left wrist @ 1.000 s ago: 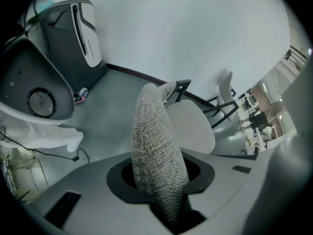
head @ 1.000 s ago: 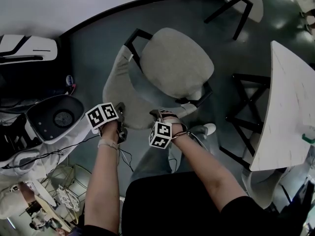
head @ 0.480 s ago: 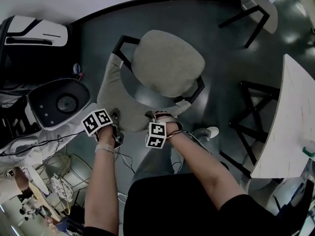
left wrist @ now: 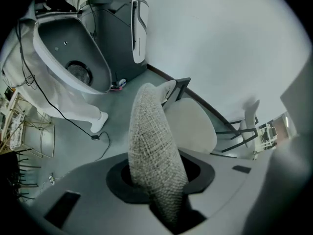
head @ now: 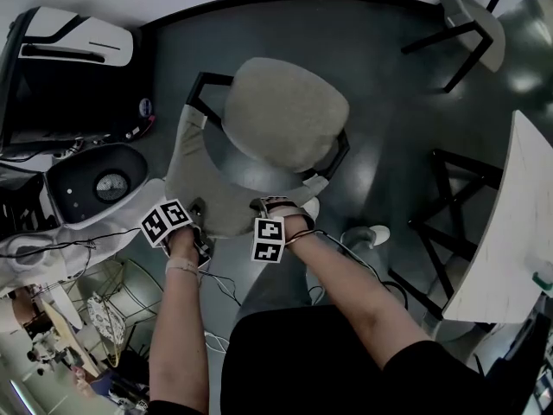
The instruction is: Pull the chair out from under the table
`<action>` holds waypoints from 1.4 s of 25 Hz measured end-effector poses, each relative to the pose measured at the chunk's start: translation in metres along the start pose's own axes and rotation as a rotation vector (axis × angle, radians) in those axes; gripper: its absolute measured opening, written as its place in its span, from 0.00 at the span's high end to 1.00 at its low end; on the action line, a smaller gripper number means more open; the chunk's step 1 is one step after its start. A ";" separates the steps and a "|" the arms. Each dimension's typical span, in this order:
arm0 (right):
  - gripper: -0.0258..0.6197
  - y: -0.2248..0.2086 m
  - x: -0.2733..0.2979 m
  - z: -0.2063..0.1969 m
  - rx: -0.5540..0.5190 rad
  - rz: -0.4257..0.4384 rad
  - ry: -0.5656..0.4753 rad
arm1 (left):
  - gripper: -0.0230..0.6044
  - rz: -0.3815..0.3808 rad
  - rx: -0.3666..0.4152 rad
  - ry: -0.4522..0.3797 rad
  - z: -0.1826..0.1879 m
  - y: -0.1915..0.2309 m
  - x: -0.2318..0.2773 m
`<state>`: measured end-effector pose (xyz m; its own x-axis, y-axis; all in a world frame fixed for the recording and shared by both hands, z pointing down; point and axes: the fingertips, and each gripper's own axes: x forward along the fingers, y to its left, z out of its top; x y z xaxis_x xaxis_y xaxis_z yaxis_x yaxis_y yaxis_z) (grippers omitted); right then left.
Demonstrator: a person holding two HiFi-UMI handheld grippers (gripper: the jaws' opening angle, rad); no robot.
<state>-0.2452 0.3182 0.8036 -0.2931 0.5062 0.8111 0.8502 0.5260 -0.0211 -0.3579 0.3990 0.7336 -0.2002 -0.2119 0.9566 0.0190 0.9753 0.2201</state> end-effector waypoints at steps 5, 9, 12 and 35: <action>0.74 0.005 0.002 0.005 0.004 0.019 -0.002 | 0.75 0.003 0.002 0.006 0.000 0.007 -0.002; 0.74 0.006 0.002 0.006 0.005 0.038 -0.004 | 0.74 0.009 0.014 0.013 0.000 0.006 -0.001; 0.73 0.008 0.001 0.007 0.004 0.056 -0.008 | 0.74 0.015 0.032 0.017 0.001 0.005 0.000; 0.58 0.010 -0.064 0.051 0.108 0.167 -0.188 | 0.53 0.311 0.375 -0.106 0.017 0.004 -0.057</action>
<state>-0.2402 0.3258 0.7222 -0.2371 0.7052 0.6682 0.8450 0.4891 -0.2163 -0.3633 0.4160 0.6765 -0.3396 0.0811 0.9371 -0.2562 0.9506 -0.1751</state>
